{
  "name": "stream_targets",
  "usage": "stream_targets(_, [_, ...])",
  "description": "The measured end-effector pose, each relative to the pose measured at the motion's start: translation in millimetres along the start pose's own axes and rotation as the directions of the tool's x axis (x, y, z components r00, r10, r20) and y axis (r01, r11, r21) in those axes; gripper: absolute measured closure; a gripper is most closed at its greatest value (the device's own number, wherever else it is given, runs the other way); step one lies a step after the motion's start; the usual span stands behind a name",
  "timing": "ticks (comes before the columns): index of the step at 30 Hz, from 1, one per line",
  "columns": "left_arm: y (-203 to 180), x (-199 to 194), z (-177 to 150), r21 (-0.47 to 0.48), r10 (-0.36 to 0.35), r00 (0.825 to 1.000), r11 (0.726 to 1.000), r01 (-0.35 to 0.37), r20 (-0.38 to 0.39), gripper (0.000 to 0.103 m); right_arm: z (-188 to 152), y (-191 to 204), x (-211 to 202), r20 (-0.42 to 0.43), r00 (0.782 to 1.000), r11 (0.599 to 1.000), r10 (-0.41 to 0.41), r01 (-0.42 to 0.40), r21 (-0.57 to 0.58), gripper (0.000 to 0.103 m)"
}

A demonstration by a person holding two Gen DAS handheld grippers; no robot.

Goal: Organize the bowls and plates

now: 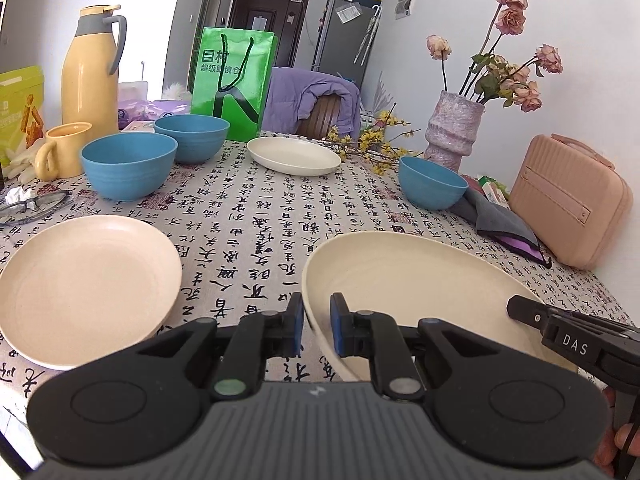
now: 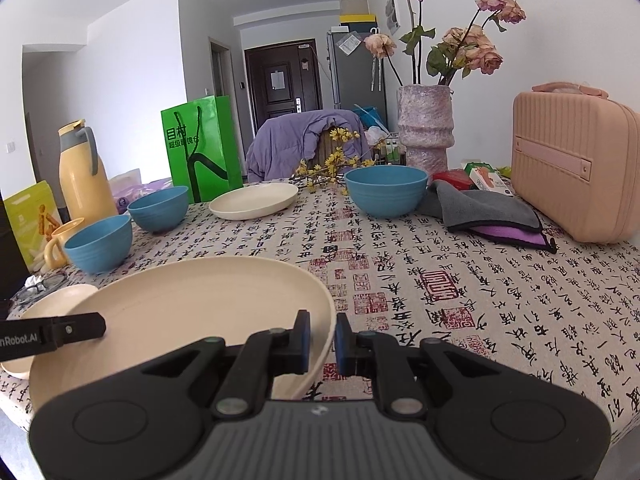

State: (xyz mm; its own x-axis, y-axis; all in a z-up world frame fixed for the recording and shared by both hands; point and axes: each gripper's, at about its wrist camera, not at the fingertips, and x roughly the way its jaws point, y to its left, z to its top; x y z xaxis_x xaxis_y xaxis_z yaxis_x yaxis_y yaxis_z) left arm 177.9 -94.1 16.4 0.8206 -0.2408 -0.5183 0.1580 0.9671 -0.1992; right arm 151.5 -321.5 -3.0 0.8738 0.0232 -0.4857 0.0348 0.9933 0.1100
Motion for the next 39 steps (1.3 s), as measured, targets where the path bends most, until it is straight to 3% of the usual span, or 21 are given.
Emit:
stream_targets(7, [29.2, -7.9, 2.3, -0.025, 0.024, 1.000, 0.999, -0.023, 0.019, 0.089, 2.2, 28.9, 3.9, 0.000, 1.000, 0.999, 0.022, -0.022, -0.037, 0.091])
stream_targets(24, [146.5, -17.8, 20.2, -0.106, 0.134, 0.989, 0.986, -0.127, 0.069, 0.089, 8.2, 150.2, 49.2, -0.045, 0.991, 0.981, 0.129, -0.134, -0.139, 0.090])
stream_targets(39, [230.7, -6.8, 21.0, -0.089, 0.245, 0.968, 0.967, -0.239, 0.060, 0.089, 0.9, 246.7, 104.3, -0.101, 0.976, 0.948, 0.193, -0.212, -0.238, 0.089])
